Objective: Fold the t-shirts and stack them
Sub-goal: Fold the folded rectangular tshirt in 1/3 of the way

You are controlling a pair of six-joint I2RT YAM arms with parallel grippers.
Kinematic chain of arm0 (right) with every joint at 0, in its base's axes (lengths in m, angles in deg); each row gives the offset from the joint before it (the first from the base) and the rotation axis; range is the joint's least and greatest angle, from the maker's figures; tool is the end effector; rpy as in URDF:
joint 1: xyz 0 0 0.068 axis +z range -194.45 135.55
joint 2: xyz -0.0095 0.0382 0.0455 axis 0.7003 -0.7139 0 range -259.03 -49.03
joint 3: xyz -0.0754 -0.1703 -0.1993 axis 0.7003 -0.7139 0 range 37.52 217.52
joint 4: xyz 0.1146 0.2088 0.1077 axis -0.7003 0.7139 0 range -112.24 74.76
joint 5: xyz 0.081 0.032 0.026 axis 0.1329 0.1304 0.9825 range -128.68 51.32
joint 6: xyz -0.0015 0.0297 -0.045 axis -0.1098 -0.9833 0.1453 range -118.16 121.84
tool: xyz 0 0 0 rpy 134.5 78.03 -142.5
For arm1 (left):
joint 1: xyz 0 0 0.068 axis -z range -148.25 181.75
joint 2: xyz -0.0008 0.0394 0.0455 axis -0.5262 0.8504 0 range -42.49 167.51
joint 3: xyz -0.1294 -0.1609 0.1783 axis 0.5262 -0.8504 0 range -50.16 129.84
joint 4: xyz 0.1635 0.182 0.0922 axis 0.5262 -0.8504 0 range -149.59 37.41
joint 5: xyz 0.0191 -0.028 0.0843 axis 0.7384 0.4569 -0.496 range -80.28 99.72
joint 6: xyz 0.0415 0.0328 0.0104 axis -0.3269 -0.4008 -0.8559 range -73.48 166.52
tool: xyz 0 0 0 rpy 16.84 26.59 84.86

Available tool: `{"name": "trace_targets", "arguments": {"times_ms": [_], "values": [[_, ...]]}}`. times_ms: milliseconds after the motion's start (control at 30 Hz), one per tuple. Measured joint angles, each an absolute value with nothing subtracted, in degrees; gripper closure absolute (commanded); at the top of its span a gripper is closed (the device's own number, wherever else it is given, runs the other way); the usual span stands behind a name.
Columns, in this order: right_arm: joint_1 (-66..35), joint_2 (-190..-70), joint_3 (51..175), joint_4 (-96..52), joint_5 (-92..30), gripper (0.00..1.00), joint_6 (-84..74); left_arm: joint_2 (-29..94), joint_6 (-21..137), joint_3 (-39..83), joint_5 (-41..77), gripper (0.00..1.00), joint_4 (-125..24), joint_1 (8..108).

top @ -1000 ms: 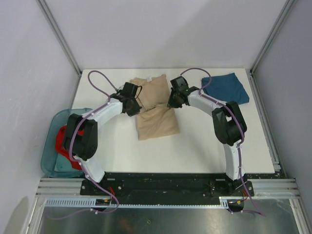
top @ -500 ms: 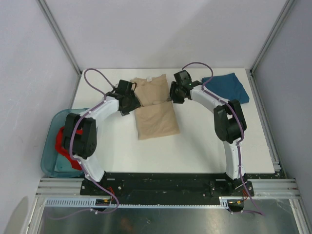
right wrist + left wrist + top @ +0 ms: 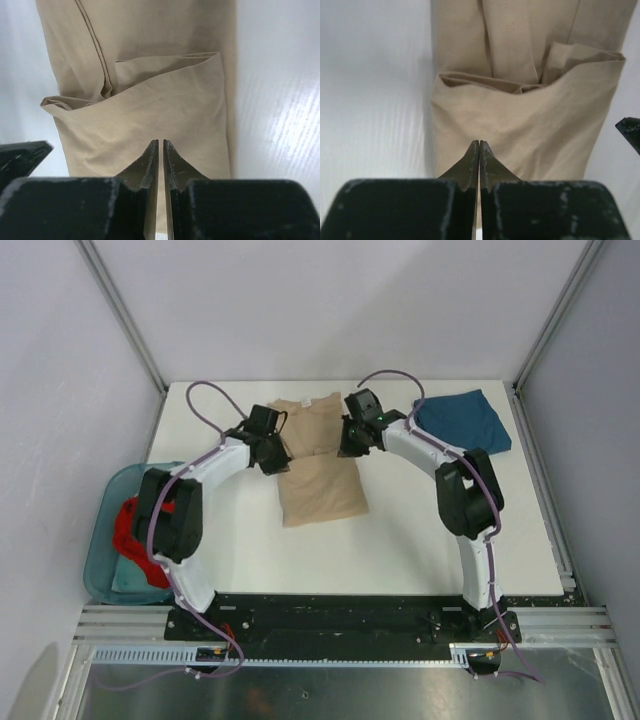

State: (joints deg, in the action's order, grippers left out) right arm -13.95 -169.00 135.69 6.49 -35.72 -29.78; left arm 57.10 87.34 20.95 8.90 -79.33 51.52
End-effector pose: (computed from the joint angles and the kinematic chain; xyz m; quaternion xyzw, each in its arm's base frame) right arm 0.4050 0.2408 0.2224 0.0005 0.9410 0.1950 0.2766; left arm 0.3489 -0.1248 0.2198 -0.1764 0.9378 -0.1449 0.2616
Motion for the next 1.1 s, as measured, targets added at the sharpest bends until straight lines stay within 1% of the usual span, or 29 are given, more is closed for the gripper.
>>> {"name": "trace_targets", "arguments": {"times_ms": [167,300,367,500,700,833,900,1000,1100], "values": [[-13.75,-173.89,137.96,5.26,-34.72,0.92,-29.38,66.46,86.88,26.61,10.41,1.0,-79.57,51.45],[-15.59,-178.83,138.73,4.61,-34.67,0.93,-29.75,72.84,86.35,32.05,10.17,1.0,-79.51,50.75],[-16.92,-179.33,139.49,4.24,-33.95,0.94,-30.72,74.66,85.98,33.43,9.75,0.99,-79.29,50.29],[-18.47,-180.01,139.93,3.56,-33.32,0.93,-31.66,76.36,85.52,34.74,9.45,0.92,-79.22,49.09],[-18.63,-180.01,140.11,3.65,-33.8,0.91,-32.0,76.38,84.23,35.42,8.37,0.74,-79.07,47.93],[-18.67,-179.84,141.0,5.37,-34.1,0.8,-31.81,76.34,82.84,36.36,8.53,0.58,-79.09,46.44],[-18.67,-179.11,141.18,6.79,-34.54,0.77,-31.44,75.79,82.07,36.49,8.96,0.52,-79.09,45.77],[-18.65,-176.27,140.65,9.13,-35.07,0.73,-30.98,72.73,81.59,34.67,10.15,0.49,-78.7,45.31],[-18.49,-169.89,135.71,9.22,-35.13,0.71,-30.89,65.41,81.72,28.38,11.06,0.54,-78.42,45.68]]}}
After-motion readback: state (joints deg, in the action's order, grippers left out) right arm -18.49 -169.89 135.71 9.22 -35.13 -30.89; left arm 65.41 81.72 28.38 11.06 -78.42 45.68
